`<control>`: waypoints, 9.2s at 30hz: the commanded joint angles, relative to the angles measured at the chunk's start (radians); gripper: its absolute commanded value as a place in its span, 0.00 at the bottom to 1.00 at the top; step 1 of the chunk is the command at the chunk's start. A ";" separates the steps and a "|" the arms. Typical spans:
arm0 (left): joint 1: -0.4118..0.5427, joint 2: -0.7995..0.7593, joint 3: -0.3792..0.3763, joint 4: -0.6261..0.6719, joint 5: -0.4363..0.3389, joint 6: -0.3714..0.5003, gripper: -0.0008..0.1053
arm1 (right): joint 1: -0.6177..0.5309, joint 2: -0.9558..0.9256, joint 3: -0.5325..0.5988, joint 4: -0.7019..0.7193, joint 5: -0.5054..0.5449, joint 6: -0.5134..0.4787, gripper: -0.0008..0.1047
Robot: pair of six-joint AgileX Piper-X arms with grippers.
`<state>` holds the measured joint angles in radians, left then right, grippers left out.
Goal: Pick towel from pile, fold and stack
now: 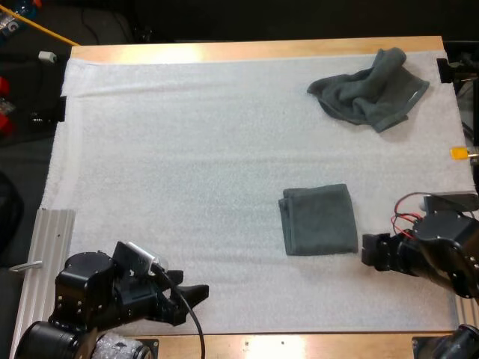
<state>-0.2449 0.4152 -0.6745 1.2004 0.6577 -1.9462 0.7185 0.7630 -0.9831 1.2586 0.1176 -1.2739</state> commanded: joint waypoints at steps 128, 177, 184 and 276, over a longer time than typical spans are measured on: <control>0.304 1.147 -0.382 -0.057 -0.907 0.359 0.01 | -0.003 0.000 -0.008 -0.145 -0.146 -0.005 0.63; 0.426 1.227 -0.251 -0.168 -0.528 0.270 0.63 | -0.003 0.000 -0.003 -0.140 -0.167 0.007 0.63; 0.426 1.174 -0.343 -0.121 -0.479 0.269 0.63 | -0.003 0.000 -0.003 -0.140 -0.167 0.007 0.63; 0.309 -0.390 -0.342 0.361 -0.395 0.355 0.63 | -0.727 -0.716 -0.003 0.200 -0.078 -0.451 0.63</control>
<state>0.0680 0.0339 -1.0180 1.5326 0.2737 -1.5985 -0.0049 0.0485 -0.9831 1.4520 0.0424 -1.7197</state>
